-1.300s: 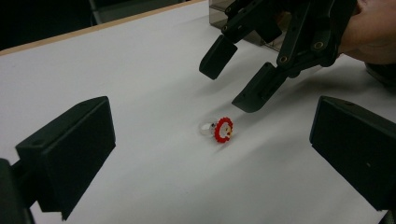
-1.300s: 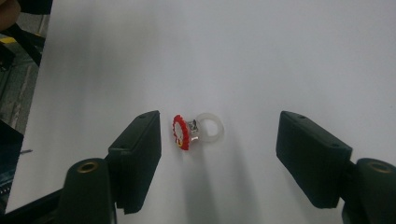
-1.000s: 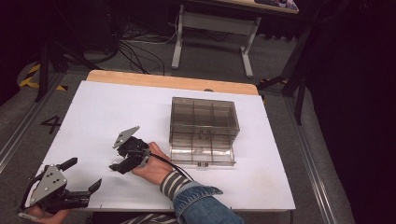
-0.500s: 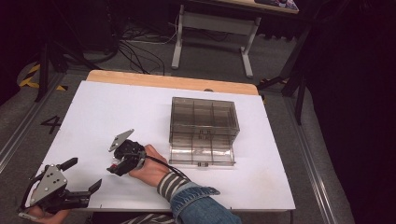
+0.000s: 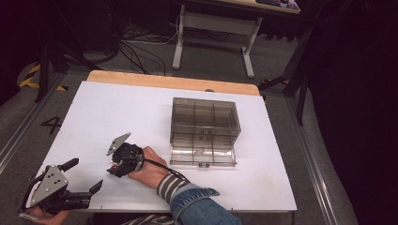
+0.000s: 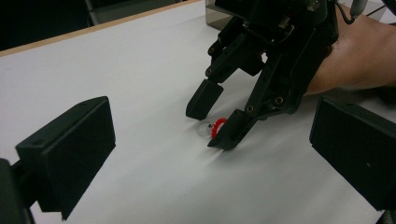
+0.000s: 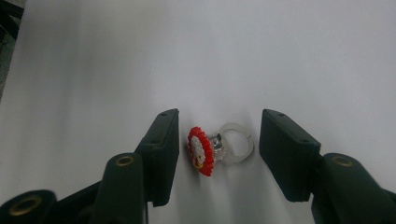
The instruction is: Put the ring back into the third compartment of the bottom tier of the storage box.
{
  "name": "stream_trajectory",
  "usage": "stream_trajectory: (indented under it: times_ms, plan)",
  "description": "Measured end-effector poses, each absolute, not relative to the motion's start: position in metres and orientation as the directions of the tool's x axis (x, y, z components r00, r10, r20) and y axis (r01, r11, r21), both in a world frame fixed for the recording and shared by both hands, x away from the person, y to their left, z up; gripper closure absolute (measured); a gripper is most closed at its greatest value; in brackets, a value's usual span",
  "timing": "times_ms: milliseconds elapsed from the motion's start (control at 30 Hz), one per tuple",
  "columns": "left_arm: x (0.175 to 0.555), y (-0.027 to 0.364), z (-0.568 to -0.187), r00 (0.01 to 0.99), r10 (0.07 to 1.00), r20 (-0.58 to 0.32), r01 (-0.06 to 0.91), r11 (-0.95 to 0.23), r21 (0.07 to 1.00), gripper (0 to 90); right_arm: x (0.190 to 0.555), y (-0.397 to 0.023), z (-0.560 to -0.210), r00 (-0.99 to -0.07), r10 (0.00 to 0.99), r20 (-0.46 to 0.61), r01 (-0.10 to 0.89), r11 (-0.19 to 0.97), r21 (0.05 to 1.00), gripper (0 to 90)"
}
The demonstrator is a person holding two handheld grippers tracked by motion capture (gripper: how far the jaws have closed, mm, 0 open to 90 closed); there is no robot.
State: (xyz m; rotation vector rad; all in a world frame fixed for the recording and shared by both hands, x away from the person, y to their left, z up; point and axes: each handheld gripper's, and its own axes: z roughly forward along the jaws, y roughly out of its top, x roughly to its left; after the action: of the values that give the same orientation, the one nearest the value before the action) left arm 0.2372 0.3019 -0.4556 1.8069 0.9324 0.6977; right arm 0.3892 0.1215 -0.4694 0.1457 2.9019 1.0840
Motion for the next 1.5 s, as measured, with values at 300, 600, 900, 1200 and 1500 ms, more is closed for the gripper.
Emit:
stream_trajectory:
  times_ms: [300, 600, 900, 1200, 1500]
  plan:
    - [0.237, 0.301, -0.456, 0.546, 0.836, 0.058, 0.293, -0.255, 0.922, 0.8, 0.388, 0.122, -0.469, -0.993, 0.115, -0.022, 0.073, 0.754, 0.652, 57.4]
    - [0.238, 0.302, -0.456, 0.546, 0.836, 0.063, 0.291, -0.259, 0.921, 0.8, 0.387, 0.122, -0.469, -0.992, 0.122, -0.030, 0.073, 0.756, 0.650, 59.1]
    - [0.238, 0.302, -0.455, 0.544, 0.837, 0.066, 0.289, -0.260, 0.921, 0.9, 0.387, 0.120, -0.464, -0.991, 0.131, -0.039, 0.072, 0.745, 0.663, 59.4]
    - [0.238, 0.302, -0.455, 0.546, 0.835, 0.064, 0.290, -0.260, 0.921, 0.9, 0.387, 0.110, -0.452, -0.989, 0.140, -0.036, 0.078, 0.725, 0.685, 59.0]
    - [0.238, 0.302, -0.455, 0.546, 0.835, 0.065, 0.289, -0.261, 0.921, 0.9, 0.388, 0.105, -0.446, -0.988, 0.150, -0.040, 0.081, 0.716, 0.693, 59.0]
